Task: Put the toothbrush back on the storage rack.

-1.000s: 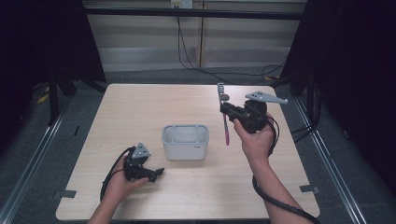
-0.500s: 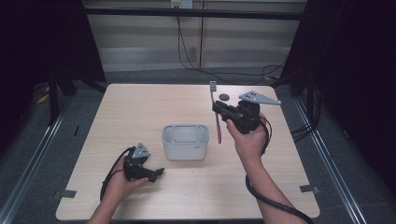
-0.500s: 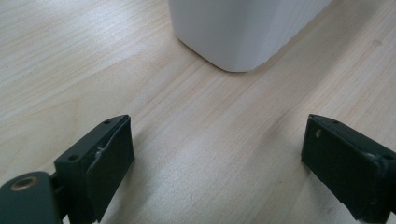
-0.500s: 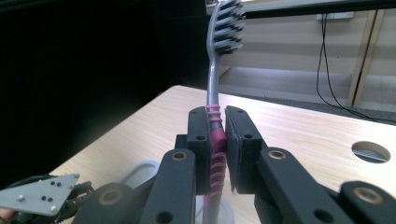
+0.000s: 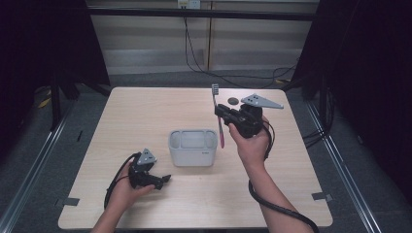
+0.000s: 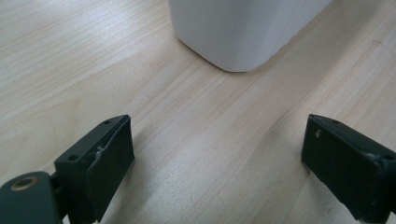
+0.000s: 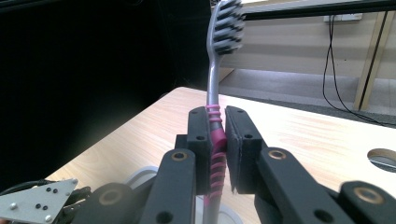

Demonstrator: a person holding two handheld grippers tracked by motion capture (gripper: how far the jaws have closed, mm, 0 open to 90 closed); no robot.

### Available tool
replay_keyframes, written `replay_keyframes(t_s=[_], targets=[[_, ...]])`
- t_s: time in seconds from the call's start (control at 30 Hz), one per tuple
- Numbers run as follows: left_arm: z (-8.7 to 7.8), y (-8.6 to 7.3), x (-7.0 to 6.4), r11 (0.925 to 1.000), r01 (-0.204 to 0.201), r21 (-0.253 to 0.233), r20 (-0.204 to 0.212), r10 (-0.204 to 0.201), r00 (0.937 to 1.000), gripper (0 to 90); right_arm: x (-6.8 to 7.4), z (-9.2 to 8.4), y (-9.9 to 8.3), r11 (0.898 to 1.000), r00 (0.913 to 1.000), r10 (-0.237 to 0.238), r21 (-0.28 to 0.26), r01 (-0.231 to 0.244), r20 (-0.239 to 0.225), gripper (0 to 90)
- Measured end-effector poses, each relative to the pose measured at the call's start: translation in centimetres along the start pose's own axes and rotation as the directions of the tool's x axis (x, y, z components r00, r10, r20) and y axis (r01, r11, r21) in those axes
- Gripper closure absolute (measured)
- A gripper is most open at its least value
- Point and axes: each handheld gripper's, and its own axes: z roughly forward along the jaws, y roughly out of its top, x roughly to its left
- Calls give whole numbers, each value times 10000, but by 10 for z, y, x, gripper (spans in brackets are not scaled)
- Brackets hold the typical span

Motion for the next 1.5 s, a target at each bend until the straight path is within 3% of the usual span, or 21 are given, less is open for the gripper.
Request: replay_keyframes(t_s=[0.83, 1.5], targets=[[0, 0, 0, 10000, -6, 32, 53, 6, 10000, 88, 6, 31, -3, 9998, 9998, -204, 88, 205, -49, 813], [0, 0, 0, 10000, -53, 42, 8, 53, 10000, 88, 6, 45, -20, 9991, 9998, -165, 391, 171, -141, 812]])
